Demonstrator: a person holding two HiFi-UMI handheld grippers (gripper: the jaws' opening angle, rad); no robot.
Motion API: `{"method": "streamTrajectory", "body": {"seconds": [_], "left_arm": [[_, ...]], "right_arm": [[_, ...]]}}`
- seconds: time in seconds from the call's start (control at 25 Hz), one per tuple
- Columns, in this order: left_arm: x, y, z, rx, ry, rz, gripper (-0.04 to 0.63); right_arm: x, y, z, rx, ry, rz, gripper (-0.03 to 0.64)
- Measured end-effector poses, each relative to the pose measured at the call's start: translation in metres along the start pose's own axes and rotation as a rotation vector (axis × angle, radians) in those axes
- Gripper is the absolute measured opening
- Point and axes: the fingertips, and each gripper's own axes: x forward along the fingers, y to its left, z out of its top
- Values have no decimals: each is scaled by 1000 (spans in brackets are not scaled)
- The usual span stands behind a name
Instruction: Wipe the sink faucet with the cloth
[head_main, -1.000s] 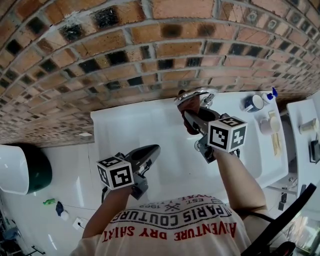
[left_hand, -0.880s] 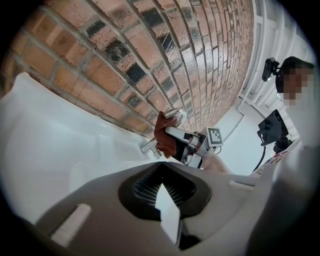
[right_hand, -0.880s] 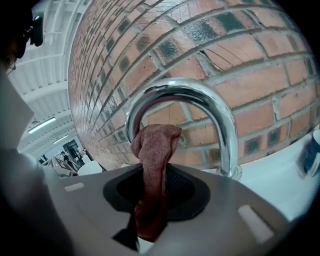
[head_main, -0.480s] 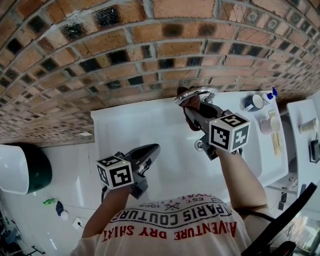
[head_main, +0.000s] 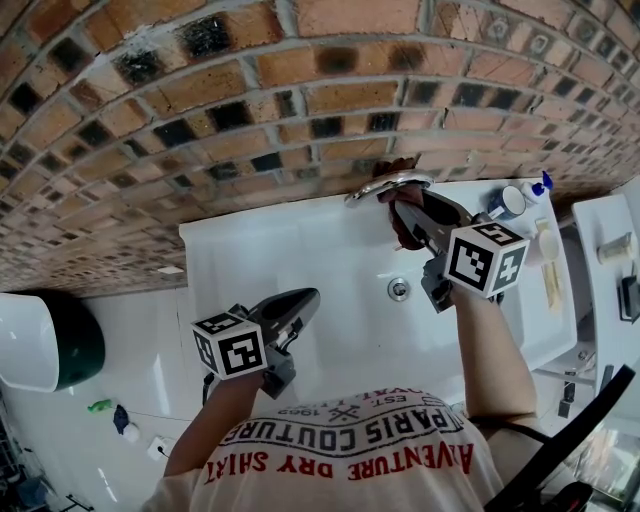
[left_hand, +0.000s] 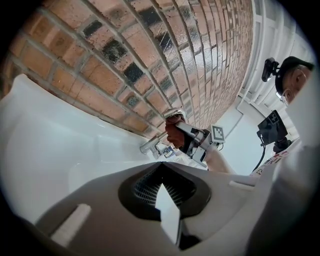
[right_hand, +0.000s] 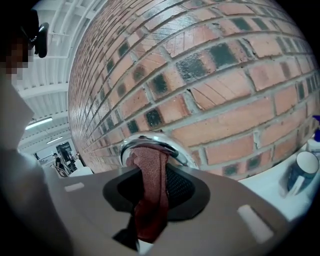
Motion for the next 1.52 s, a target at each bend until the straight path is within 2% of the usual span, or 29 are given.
{"method": "streamTrajectory", "body": {"seconds": [0.24,0.6,0.8,1.04,1.16,1.36,1.52], "left_arm": [[1,1,0,2,-1,2,0],[4,4,-1,-5,-1,6,0],[3,6,0,-8,-3,10,0],[3,4,2,-2,-8,9,0],[1,1,3,3,-12,7,0],[-3,-4,7,11,-21,-5,0],[-6,-10,9,25,-23,-9,0]], "right_arm": [[-8,-26,-16,43,10,-37,98],[-2,-56,-52,35,82,-115,100],[5,-64,-67,48,114,-132,99],[5,-62,-65,37,111,-129,98],[-5,-41,-52,25,75,-82,98],[-22,29,-44,140,7,151,100],[-30,69,-67,199,24,275,100]]}}
